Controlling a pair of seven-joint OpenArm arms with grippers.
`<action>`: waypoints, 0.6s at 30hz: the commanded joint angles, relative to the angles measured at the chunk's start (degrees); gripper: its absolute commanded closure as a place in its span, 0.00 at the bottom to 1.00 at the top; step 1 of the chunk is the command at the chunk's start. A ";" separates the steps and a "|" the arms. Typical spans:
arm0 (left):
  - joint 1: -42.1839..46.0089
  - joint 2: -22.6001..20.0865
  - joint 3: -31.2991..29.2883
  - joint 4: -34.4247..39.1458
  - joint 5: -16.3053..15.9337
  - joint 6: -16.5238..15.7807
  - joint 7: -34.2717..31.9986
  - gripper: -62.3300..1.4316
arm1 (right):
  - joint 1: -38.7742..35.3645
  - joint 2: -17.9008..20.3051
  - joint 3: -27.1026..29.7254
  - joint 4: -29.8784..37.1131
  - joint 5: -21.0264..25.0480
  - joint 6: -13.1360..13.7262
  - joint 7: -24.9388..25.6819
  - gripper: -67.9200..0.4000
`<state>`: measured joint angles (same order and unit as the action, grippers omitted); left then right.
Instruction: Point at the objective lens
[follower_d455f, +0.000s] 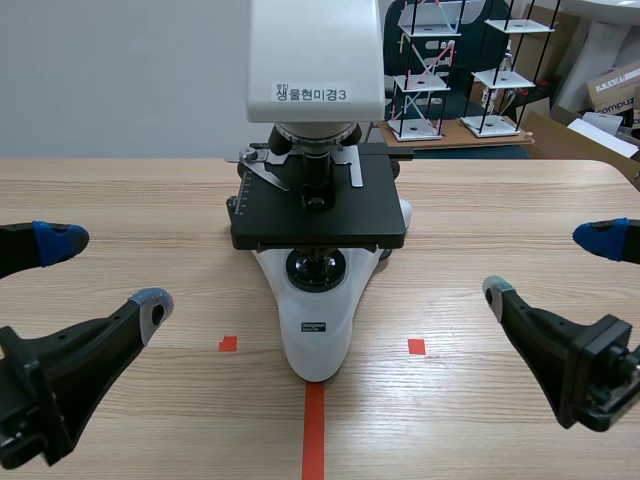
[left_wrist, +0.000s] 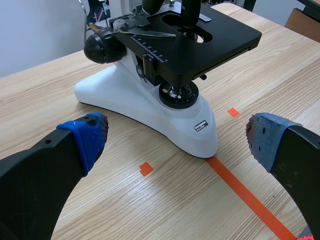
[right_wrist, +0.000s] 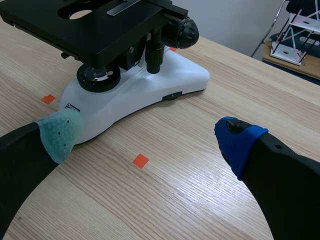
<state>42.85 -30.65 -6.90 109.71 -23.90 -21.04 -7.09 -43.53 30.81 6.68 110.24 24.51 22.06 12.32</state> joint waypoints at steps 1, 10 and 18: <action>-0.04 0.02 0.02 0.66 -0.55 0.28 -0.85 0.07 | 0.52 0.11 0.39 0.33 0.39 -0.02 0.72 0.15; -0.04 0.02 0.02 0.66 -0.55 0.28 -1.03 0.07 | 0.52 0.11 0.39 0.33 0.39 -0.02 0.70 0.15; -0.04 0.02 0.02 0.66 -0.57 0.31 -3.19 0.07 | 0.52 0.11 0.39 0.33 0.39 0.00 0.72 0.15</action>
<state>42.85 -30.65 -6.90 109.71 -23.90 -21.04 -8.75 -43.53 30.81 6.68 110.24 24.51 22.06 12.32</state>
